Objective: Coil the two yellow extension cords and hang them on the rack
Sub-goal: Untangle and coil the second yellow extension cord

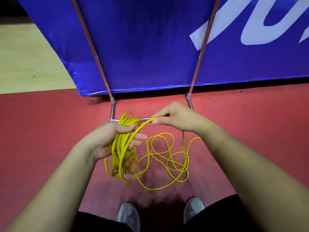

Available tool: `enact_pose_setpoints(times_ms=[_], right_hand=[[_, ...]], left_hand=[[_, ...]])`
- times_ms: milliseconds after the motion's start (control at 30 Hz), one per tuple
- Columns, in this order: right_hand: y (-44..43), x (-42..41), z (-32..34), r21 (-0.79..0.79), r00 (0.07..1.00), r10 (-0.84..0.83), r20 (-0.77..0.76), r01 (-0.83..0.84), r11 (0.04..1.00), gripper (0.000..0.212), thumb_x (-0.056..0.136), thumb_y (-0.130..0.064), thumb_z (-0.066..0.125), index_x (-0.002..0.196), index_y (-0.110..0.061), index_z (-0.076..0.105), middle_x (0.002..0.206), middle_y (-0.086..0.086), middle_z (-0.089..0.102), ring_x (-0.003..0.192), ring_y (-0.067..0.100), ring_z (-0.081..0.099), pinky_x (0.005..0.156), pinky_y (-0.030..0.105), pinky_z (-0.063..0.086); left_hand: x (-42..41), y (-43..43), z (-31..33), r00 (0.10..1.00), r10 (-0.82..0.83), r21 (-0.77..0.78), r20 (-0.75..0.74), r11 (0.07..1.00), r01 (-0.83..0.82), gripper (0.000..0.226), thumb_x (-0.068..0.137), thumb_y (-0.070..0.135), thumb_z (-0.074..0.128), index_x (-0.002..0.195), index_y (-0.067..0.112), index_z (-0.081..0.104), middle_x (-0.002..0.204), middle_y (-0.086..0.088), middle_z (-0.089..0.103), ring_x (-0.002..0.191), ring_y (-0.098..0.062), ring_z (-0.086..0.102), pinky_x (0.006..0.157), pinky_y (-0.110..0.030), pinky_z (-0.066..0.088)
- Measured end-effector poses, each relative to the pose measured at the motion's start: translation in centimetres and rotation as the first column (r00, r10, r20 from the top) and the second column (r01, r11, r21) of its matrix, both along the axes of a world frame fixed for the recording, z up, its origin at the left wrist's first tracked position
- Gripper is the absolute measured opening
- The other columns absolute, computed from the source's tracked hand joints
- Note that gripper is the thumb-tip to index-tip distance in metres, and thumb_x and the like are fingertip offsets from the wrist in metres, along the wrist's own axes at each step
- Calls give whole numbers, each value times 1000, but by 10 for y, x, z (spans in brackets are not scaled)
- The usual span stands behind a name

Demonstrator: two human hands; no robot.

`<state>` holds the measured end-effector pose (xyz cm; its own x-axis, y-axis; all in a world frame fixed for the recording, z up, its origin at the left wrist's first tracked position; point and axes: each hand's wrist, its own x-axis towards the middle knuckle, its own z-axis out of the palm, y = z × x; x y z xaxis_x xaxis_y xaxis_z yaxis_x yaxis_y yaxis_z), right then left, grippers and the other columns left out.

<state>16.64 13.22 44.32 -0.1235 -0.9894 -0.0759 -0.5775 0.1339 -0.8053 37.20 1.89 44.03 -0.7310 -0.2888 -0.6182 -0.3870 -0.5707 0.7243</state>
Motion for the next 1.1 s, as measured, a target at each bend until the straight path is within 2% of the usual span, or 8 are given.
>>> enact_pose_setpoints(times_ms=[67, 167, 233, 333, 567, 867, 1033, 1100], right_hand=[[-5, 17, 2, -106, 999, 8, -40, -13, 994, 15, 87, -20, 70, 99, -14, 77, 94, -3, 75, 85, -3, 62, 74, 9, 43], [-9, 18, -9, -161, 999, -46, 3, 46, 986, 20, 83, -23, 75, 102, -19, 72, 71, -6, 60, 63, 6, 51, 63, 21, 40], [-6, 8, -23, -90, 999, -44, 6, 44, 995, 20, 81, -22, 77, 99, -18, 67, 61, -2, 43, 55, 6, 37, 55, 24, 31], [-1, -12, -48, 42, 993, -100, 64, 97, 994, 17, 81, -15, 76, 88, -8, 62, 65, 12, 56, 58, 10, 46, 56, 26, 38], [23, -66, -112, 295, 956, -253, -151, 288, 911, 36, 79, -13, 78, 64, -16, 45, 58, -4, 43, 54, 12, 39, 52, 27, 32], [41, -68, -146, 438, 869, -483, 105, 396, 807, 13, 89, -11, 67, 78, -12, 60, 69, 0, 59, 63, 9, 48, 56, 17, 37], [22, -48, -135, 470, 641, -690, 337, 520, 713, 17, 95, -15, 59, 84, -14, 46, 65, 7, 60, 57, 23, 62, 49, 25, 52], [8, -44, -124, 291, 751, -647, 130, 595, 749, 18, 93, -18, 62, 80, -13, 50, 60, 5, 55, 52, 21, 53, 47, 22, 42]], left_hand=[[2, 1, -1, 996, -71, -6, -46, 997, 71, 27, 76, 19, 64, 94, -1, 66, 71, -11, 64, 49, -20, 58, 46, -25, 48], [4, -4, -1, 983, -41, 116, -182, 991, 62, 33, 61, 23, 82, 80, 6, 61, 56, 2, 44, 40, -12, 42, 44, -24, 39], [5, -5, 1, 964, -14, 167, -266, 984, 61, 33, 63, 22, 81, 80, 6, 59, 54, 3, 42, 37, -9, 38, 44, -23, 37], [4, -4, 3, 951, -42, 159, -306, 983, 94, 31, 69, 24, 77, 83, 5, 57, 53, 4, 42, 37, -8, 37, 44, -22, 36], [9, -16, 5, 938, 95, 202, -332, 979, -27, 34, 67, 21, 79, 92, 2, 66, 51, 6, 38, 40, -7, 37, 45, -21, 37], [5, -18, 21, 797, 499, 271, -341, 863, -425, 10, 72, 18, 65, 75, 8, 64, 69, -2, 67, 85, -22, 73, 67, -30, 60], [3, -15, 12, 876, 399, 65, -272, 916, -397, 20, 77, 22, 60, 92, 10, 64, 74, -1, 72, 62, -12, 69, 50, -21, 54], [3, -16, 9, 889, 358, -5, -285, 927, -375, 29, 78, 22, 60, 103, 8, 64, 69, 2, 67, 56, -9, 63, 49, -18, 50]])
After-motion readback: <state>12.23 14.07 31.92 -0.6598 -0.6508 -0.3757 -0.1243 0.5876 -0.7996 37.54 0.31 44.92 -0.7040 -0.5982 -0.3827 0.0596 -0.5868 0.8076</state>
